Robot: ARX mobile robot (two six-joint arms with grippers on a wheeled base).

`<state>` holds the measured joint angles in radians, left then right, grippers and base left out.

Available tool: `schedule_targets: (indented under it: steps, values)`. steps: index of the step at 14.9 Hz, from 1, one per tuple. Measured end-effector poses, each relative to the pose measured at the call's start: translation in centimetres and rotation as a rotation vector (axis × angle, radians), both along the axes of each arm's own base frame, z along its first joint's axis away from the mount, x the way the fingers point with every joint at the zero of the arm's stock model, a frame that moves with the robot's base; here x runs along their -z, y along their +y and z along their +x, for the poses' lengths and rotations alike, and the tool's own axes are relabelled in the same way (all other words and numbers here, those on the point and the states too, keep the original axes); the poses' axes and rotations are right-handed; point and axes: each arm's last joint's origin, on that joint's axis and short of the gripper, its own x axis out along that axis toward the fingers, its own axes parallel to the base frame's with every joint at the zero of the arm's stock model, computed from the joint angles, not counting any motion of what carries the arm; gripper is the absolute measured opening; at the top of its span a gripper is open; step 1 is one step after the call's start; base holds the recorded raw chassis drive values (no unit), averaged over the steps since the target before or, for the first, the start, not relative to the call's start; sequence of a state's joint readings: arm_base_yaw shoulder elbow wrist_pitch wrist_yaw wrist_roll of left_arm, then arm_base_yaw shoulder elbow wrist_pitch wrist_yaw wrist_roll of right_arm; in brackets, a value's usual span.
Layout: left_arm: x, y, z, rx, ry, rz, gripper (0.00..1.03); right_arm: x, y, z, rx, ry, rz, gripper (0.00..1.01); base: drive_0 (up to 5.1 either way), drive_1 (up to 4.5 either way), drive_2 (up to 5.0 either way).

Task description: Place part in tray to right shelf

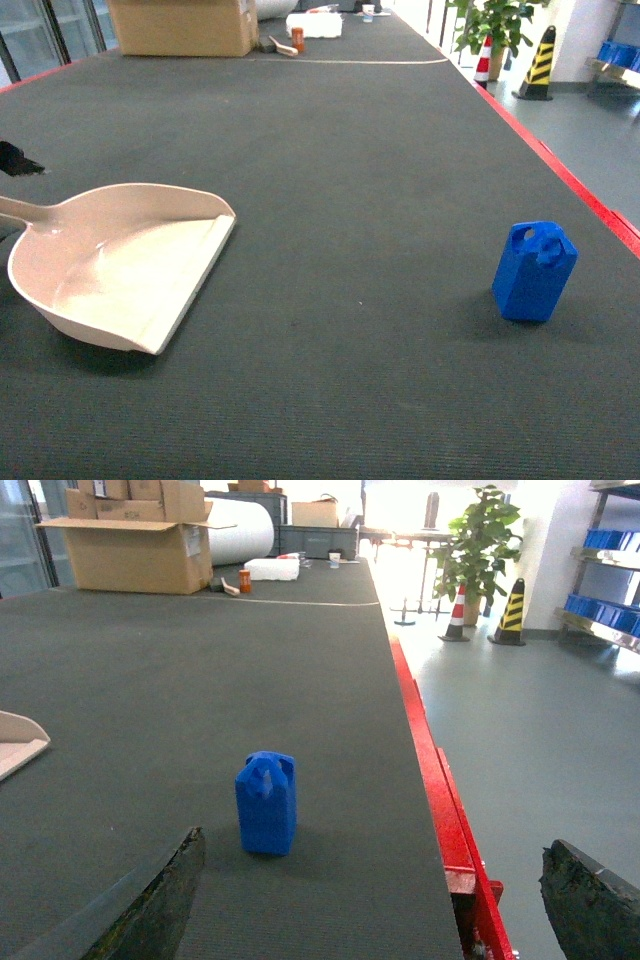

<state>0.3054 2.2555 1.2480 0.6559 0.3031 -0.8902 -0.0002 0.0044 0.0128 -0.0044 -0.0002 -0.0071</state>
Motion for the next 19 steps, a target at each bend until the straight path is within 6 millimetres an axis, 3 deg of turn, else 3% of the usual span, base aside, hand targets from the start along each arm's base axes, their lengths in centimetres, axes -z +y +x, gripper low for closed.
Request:
schedule_targets:
  steps: [5,11,13,15,17,19]
  values:
    - [0.4,0.4,-0.3,-0.028,-0.021,-0.081,0.26,0.0,0.0,0.0,0.000,0.000,0.000,0.98,0.0,0.00,0.0]
    - [-1.5,-0.1,-1.7,-0.023,-0.081,-0.151,0.18,0.0,0.0,0.0,0.000,0.000,0.000,0.98,0.0,0.00,0.0]
    - [-3.3,-0.5,-2.6,-0.002,-0.135,-0.153,0.17,0.0,0.0,0.0,0.000,0.000,0.000,0.98,0.0,0.00,0.0]
    - [-6.3,-1.3,-3.3,0.023,-0.223,-0.163,0.17,0.0,0.0,0.0,0.000,0.000,0.000,0.98,0.0,0.00,0.0]
    - [-9.2,-2.7,-4.0,0.065,-0.295,-0.186,0.17,0.0,0.0,0.0,0.000,0.000,0.000,0.98,0.0,0.00,0.0]
    - [-10.3,-6.3,-4.9,0.146,-0.300,-0.216,0.17,0.0,0.0,0.0,0.000,0.000,0.000,0.98,0.0,0.00,0.0]
